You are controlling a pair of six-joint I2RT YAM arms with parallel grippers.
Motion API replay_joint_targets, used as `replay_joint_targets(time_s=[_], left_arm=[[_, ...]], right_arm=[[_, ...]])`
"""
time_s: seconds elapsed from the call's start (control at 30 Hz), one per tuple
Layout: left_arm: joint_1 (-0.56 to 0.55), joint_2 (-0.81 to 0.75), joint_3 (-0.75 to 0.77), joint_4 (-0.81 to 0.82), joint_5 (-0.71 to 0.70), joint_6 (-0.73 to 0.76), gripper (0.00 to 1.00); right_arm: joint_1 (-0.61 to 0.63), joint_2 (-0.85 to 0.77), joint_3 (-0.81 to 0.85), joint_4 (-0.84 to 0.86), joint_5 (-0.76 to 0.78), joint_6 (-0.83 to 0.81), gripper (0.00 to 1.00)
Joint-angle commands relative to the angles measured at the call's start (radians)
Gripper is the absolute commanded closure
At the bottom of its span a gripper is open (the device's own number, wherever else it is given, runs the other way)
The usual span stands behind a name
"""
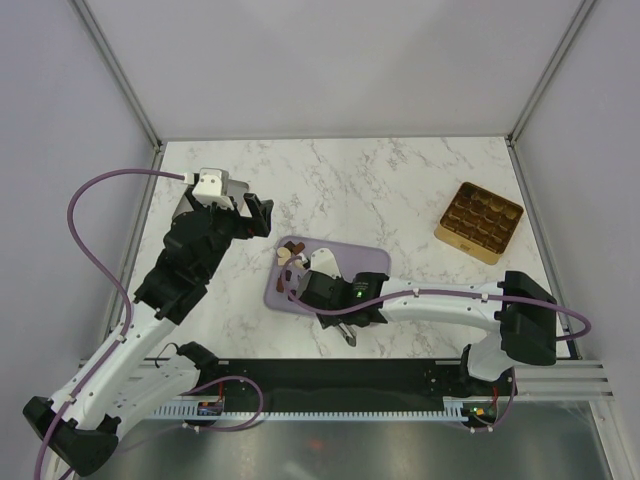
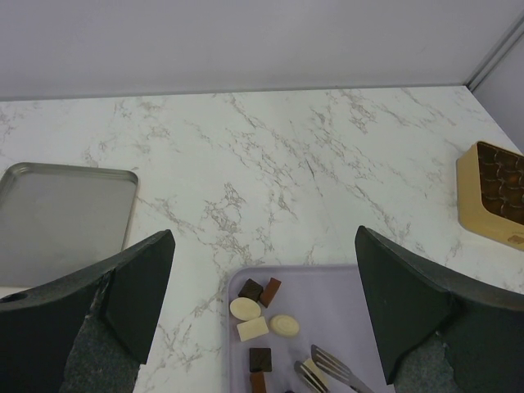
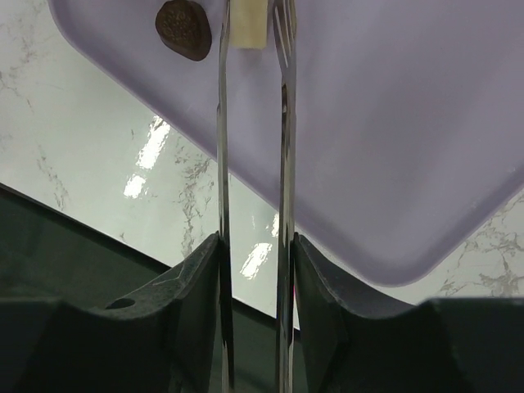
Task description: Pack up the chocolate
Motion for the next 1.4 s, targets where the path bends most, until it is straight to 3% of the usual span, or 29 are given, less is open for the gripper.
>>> replay_joint_targets(time_s=[0.0, 0.27, 0.47, 0.57, 0.7, 1.0, 1.17, 1.37], left_arm=[[0.002, -0.01, 0.012, 0.021, -0.026, 0.007, 0.0], [0.002, -0.008, 0.01, 0.019, -0.026, 0.007, 0.0], [0.002, -0.01, 0.01, 0.018, -0.027, 0.007, 0.0], [0.002, -0.008, 0.01, 0.021, -0.021, 0.006, 0.0], [0.002, -0.008, 0.013, 0.018, -0.011, 0.001, 0.0], [0.002, -0.016, 0.016, 0.019, -0.012, 0.012, 0.0], [0.002, -0.025, 0.018, 0.018, -0.012, 0.013, 0.0], [0.002, -0.024, 0.018, 0.021, -0.012, 0.009, 0.0]], right_arm=[[0.006, 0.006, 0.056, -0.032, 0.036, 0.014, 0.55], [-0.008, -0.04, 0.085, -0.133, 0.09, -0.008, 0.64], [-0.132, -0.139, 0.071, -0.168, 0.093, -0.061, 0.66], [-0.27, -0.202, 0.081, -0.187, 0.098, -0.115, 0.66], [-0.546, -0.247, 0.123, -0.196, 0.093, -0.201, 0.66], [-1.02, -0.176, 0.2, -0.188, 0.052, -0.299, 0.67], [-1.183, -0.121, 0.223, -0.181, 0.052, -0.295, 0.67], [-1.26, -0.086, 0.217, -0.157, 0.018, -0.308, 0.67]])
